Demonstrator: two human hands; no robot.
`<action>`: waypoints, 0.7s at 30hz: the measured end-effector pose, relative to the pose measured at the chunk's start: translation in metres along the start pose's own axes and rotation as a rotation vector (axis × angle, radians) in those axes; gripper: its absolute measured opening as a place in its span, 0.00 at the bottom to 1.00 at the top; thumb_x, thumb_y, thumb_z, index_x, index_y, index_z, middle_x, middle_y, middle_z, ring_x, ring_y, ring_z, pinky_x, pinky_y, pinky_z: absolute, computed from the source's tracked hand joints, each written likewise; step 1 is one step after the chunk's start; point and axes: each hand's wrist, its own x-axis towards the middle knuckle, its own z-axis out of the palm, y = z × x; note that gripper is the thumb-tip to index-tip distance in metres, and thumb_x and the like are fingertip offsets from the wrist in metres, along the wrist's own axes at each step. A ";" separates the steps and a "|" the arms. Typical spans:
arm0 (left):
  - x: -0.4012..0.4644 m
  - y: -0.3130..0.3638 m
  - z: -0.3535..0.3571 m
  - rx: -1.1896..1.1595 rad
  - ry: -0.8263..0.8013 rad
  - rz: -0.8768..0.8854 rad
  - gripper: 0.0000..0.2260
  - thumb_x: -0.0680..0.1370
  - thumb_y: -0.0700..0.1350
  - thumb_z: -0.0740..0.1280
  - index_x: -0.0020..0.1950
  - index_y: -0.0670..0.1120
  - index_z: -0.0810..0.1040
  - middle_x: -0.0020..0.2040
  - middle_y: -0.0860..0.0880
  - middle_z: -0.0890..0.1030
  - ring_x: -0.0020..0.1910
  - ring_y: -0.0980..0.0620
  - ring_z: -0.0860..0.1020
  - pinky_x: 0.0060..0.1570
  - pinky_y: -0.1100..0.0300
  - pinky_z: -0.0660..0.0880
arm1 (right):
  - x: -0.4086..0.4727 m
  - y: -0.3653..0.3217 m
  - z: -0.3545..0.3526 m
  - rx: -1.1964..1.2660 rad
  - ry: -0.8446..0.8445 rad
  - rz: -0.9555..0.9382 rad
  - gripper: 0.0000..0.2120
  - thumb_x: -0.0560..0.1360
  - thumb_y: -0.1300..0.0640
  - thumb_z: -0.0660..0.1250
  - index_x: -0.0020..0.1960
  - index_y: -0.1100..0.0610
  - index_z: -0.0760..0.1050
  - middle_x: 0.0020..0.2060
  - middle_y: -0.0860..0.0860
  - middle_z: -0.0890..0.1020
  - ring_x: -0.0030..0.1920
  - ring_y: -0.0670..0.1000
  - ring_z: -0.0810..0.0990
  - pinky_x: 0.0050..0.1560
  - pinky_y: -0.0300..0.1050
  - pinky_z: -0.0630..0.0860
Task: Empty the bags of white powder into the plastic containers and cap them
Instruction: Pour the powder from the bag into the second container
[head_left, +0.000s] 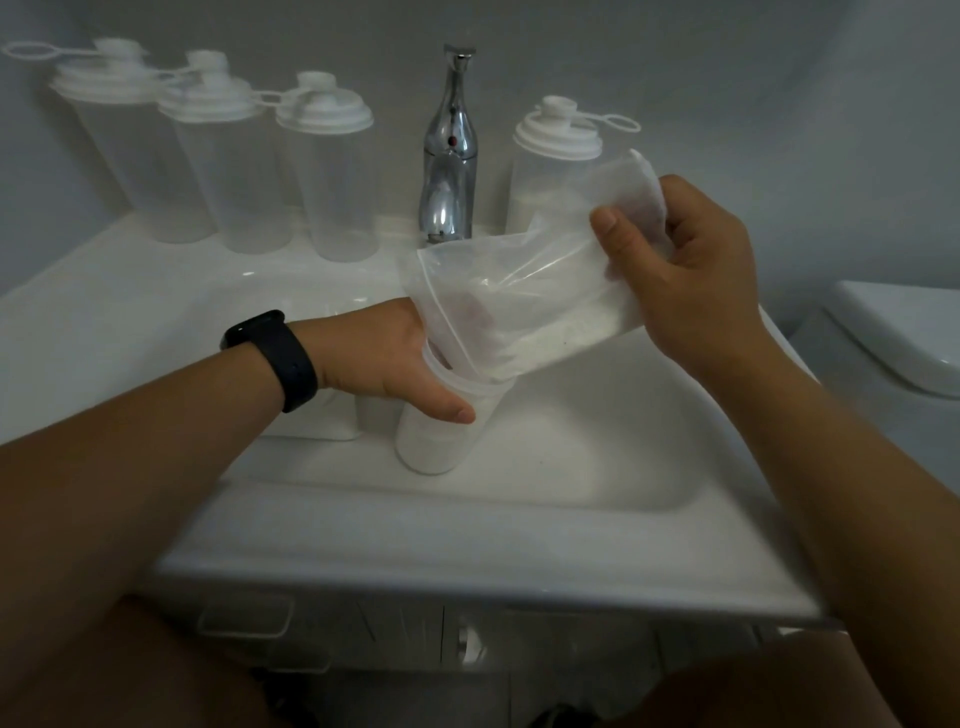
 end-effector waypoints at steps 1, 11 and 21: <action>0.000 0.000 -0.001 -0.001 -0.002 0.000 0.32 0.64 0.50 0.85 0.62 0.64 0.75 0.59 0.67 0.80 0.59 0.66 0.79 0.56 0.73 0.74 | 0.000 0.000 0.000 -0.003 0.005 -0.005 0.09 0.81 0.53 0.69 0.47 0.59 0.77 0.36 0.43 0.78 0.35 0.35 0.76 0.38 0.27 0.69; 0.000 0.000 -0.003 -0.007 -0.021 -0.005 0.30 0.64 0.52 0.83 0.63 0.64 0.75 0.59 0.67 0.81 0.60 0.65 0.79 0.59 0.72 0.74 | 0.001 0.001 -0.001 -0.020 0.012 -0.018 0.11 0.81 0.52 0.69 0.45 0.58 0.76 0.35 0.48 0.79 0.34 0.37 0.75 0.37 0.27 0.67; 0.002 0.000 -0.001 0.007 -0.022 -0.010 0.30 0.63 0.54 0.83 0.62 0.63 0.76 0.59 0.66 0.82 0.60 0.66 0.79 0.59 0.73 0.73 | 0.001 0.001 -0.003 -0.019 0.002 -0.027 0.11 0.81 0.52 0.69 0.45 0.59 0.76 0.34 0.45 0.77 0.33 0.37 0.75 0.36 0.27 0.67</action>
